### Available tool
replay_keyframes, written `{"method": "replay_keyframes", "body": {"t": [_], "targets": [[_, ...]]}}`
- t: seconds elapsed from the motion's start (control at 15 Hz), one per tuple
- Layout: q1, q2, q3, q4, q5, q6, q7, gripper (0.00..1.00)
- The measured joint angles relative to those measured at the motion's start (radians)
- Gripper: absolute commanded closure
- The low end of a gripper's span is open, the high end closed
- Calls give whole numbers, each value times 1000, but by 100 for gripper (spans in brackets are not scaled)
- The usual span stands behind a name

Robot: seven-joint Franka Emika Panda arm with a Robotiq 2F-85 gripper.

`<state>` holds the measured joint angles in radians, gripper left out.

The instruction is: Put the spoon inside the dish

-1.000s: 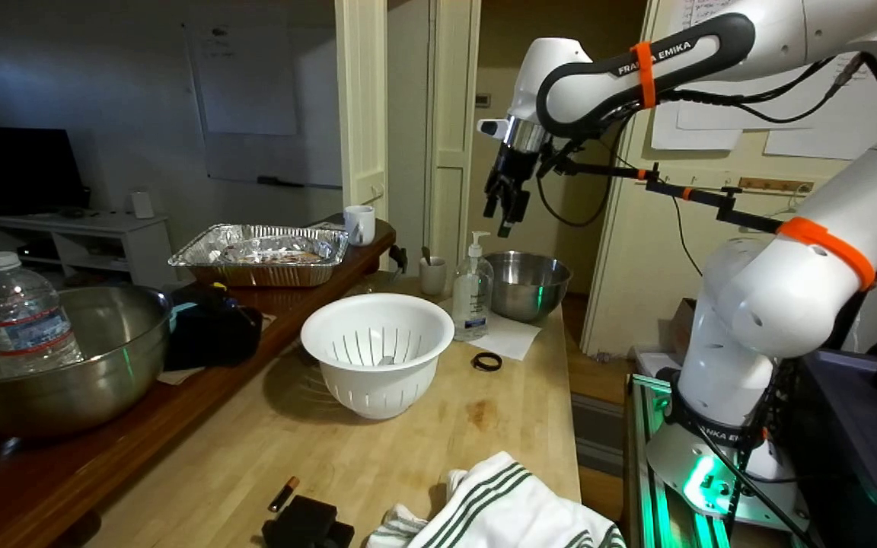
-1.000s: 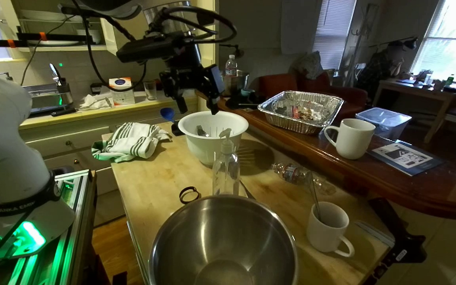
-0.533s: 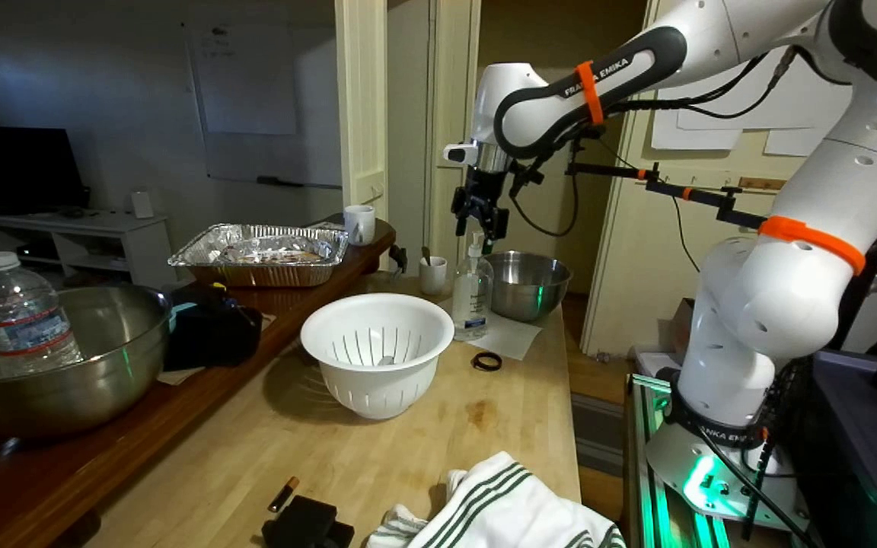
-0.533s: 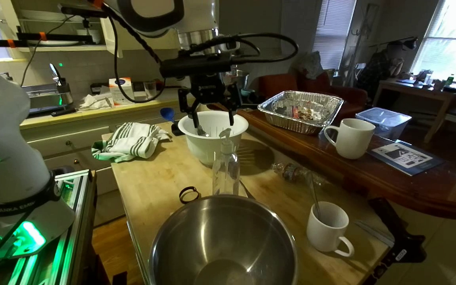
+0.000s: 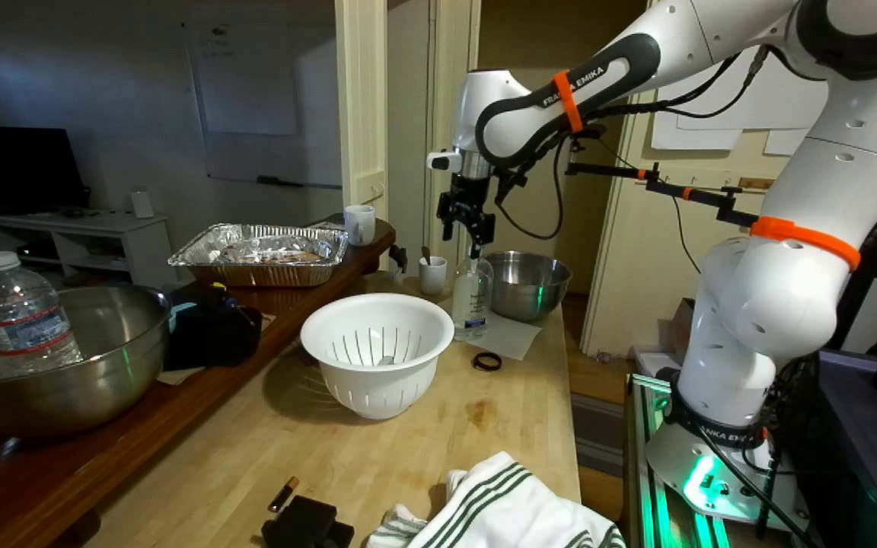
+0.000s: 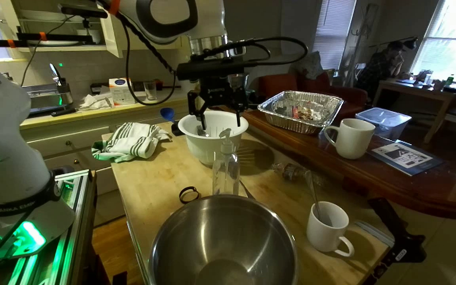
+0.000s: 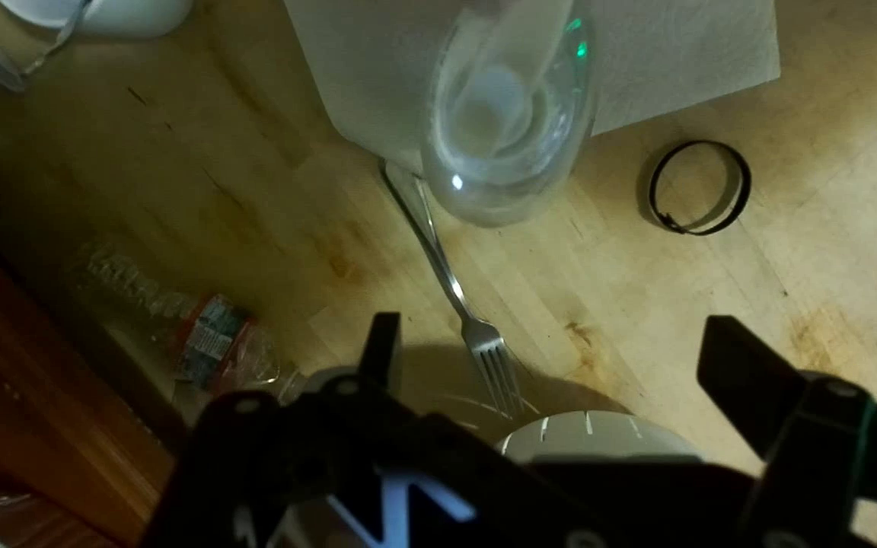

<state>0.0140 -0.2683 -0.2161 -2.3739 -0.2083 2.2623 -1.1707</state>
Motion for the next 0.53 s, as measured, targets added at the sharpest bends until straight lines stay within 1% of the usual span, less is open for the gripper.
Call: {"method": "replay_keyframes", "body": {"t": [0.27, 0.53], "targets": [[0, 70, 62, 0, -34, 104, 4, 0], [-15, 159, 76, 8, -90, 187, 5, 0]]}}
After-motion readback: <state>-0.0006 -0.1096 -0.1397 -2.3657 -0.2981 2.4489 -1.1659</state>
